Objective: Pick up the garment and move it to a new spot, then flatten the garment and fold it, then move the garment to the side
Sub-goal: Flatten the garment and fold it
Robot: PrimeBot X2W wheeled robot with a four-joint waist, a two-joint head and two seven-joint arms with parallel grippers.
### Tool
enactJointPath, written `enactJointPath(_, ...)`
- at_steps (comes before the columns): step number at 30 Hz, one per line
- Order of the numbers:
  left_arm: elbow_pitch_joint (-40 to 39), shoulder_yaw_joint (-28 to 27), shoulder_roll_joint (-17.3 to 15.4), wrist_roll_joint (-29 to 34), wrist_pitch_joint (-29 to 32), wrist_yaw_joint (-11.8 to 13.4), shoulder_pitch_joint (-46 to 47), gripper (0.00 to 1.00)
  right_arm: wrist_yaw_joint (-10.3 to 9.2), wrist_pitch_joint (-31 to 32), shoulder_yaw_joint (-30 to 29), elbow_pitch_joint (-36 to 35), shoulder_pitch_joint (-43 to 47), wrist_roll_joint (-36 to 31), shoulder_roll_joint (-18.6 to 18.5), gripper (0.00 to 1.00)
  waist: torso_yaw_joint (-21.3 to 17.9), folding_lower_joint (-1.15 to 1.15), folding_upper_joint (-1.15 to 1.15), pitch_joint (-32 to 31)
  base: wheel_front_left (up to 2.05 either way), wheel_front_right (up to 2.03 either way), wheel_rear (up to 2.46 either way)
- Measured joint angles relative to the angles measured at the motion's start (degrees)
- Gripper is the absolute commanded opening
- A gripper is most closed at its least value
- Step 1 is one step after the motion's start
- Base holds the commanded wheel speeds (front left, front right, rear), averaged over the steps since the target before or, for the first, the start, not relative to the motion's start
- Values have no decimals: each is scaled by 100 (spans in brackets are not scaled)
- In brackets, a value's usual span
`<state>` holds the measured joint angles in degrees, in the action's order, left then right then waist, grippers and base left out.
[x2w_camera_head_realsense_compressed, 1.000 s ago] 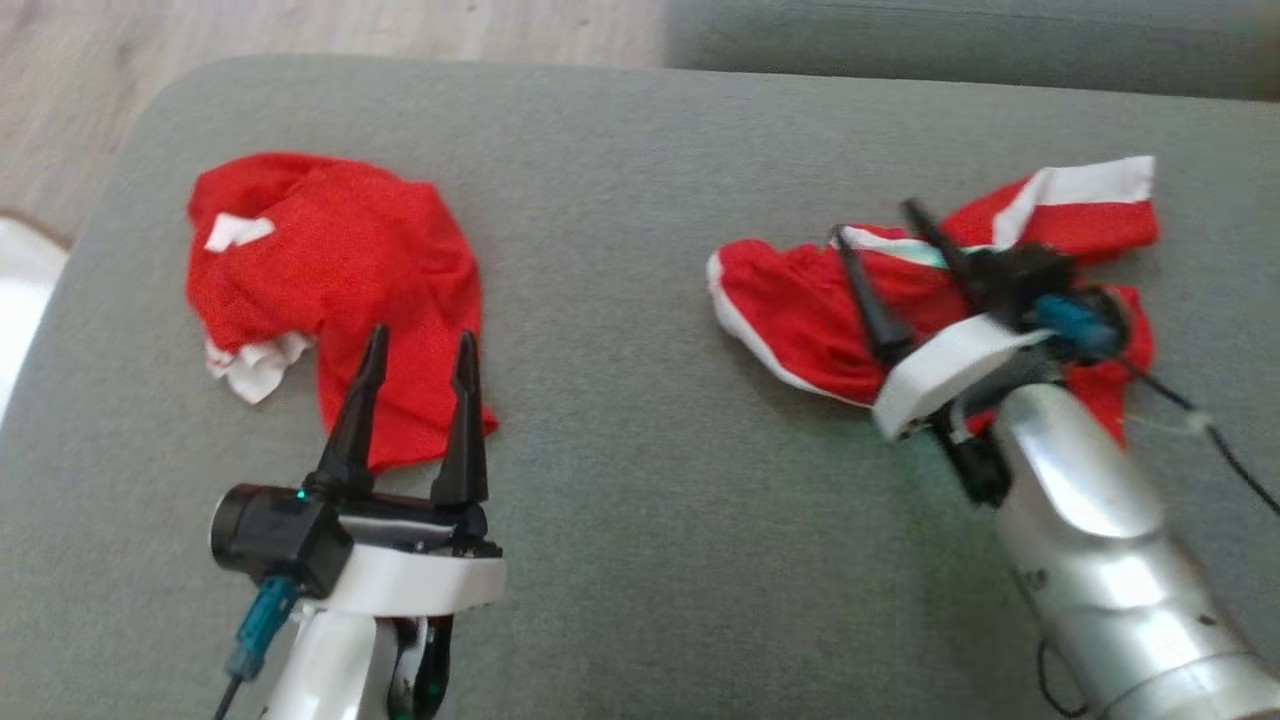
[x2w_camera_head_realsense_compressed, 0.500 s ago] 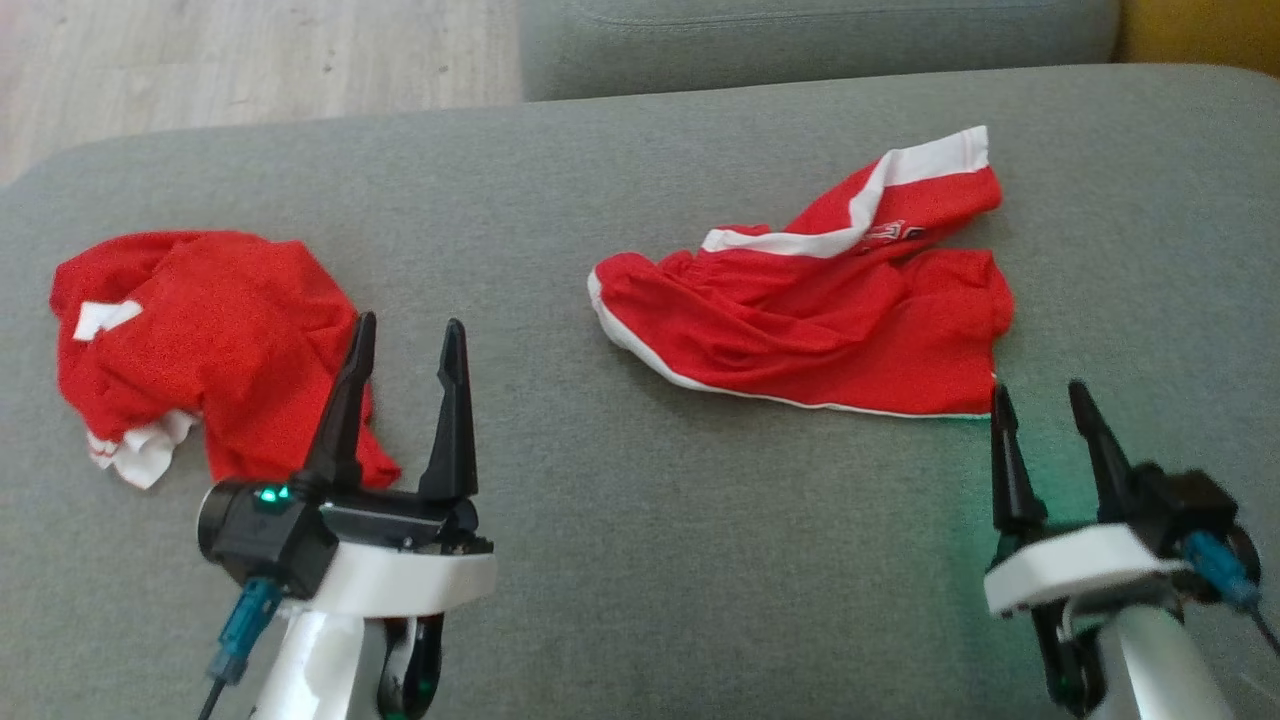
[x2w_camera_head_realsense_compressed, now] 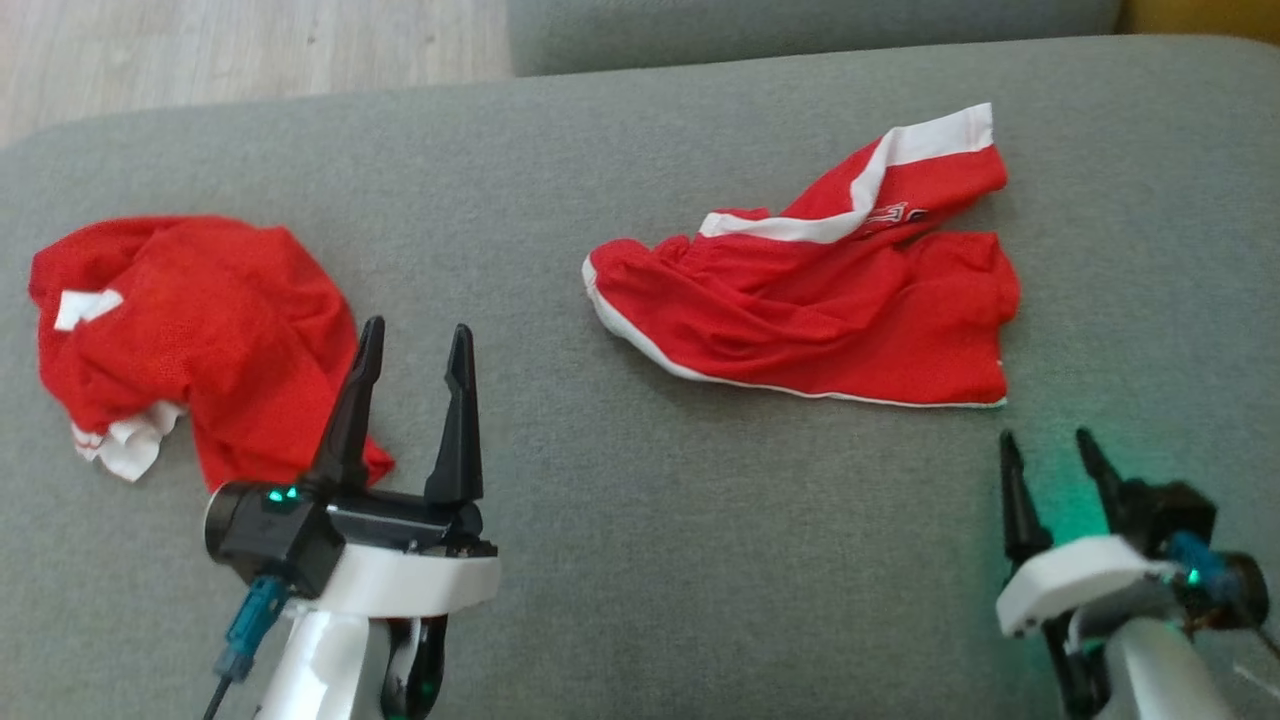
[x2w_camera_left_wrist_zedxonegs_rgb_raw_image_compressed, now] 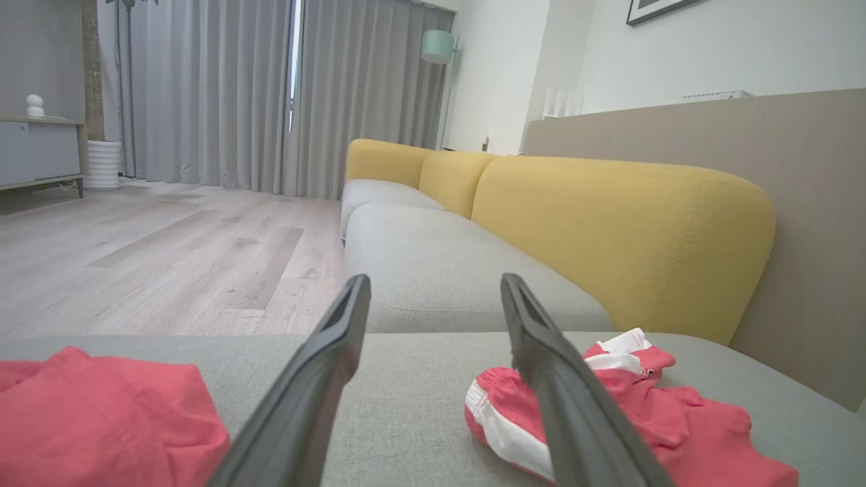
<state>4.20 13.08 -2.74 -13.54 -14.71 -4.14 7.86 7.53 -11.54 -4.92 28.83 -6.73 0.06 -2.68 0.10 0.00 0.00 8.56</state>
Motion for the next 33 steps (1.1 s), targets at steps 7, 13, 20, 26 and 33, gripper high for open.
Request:
enactJointPath(7, 69, 18, 0, 0, 0, -48, 16, 100, 0, 47, -155, 612, -680, 130, 0, 100, 202, 1, 0, 171, 0, 0, 0)
enactJointPath(13, 91, 23, 0, 0, 0, -49, 78, 100, 0, 103, -211, 1101, -865, -30, 0, 100, 318, 0, 0, 275, 0, 0, 0)
enactJointPath(20, 96, 24, 0, 1, 0, -60, 177, 100, 0, -8, -224, 1452, -1292, -114, -10, 100, 381, 1, 0, 391, 0, 0, 0)
enactJointPath(26, 122, 23, 1, 1, 0, -58, 241, 100, 0, -116, -16, 1621, -1449, -253, -18, 100, 343, 0, 0, 401, 0, 0, 0)
enactJointPath(33, 186, 22, 1, 10, 0, -57, 244, 100, 0, -166, 132, 1800, -1507, -327, -11, 0, 299, 0, 0, 319, 0, 0, 0)
